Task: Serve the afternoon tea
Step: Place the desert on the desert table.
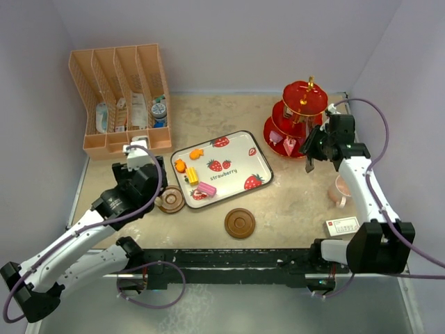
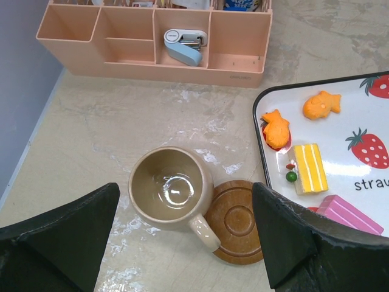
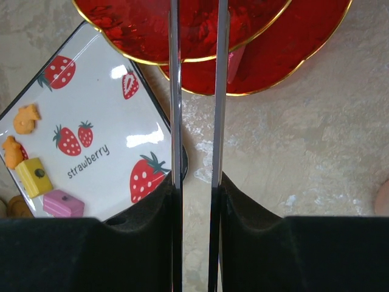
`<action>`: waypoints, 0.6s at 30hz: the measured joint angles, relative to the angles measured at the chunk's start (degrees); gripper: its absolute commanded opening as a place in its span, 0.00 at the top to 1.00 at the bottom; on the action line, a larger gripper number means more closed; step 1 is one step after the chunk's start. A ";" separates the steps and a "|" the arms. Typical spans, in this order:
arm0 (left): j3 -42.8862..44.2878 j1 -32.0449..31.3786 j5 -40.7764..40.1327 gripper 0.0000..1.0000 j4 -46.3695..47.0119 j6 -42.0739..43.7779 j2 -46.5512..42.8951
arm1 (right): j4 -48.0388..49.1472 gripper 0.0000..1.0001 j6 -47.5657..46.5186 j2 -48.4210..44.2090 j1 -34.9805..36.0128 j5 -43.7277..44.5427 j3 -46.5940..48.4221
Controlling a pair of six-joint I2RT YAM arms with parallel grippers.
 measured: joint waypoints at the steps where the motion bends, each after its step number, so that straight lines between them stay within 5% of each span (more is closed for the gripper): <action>1: 0.00 0.00 0.00 0.13 -0.02 0.00 -0.13 | 0.39 0.77 -0.13 0.94 0.00 0.02 0.13; 18: 0.00 -0.02 -0.02 0.13 0.00 0.00 -0.61 | 5.20 0.73 -1.73 5.20 -0.26 1.70 0.98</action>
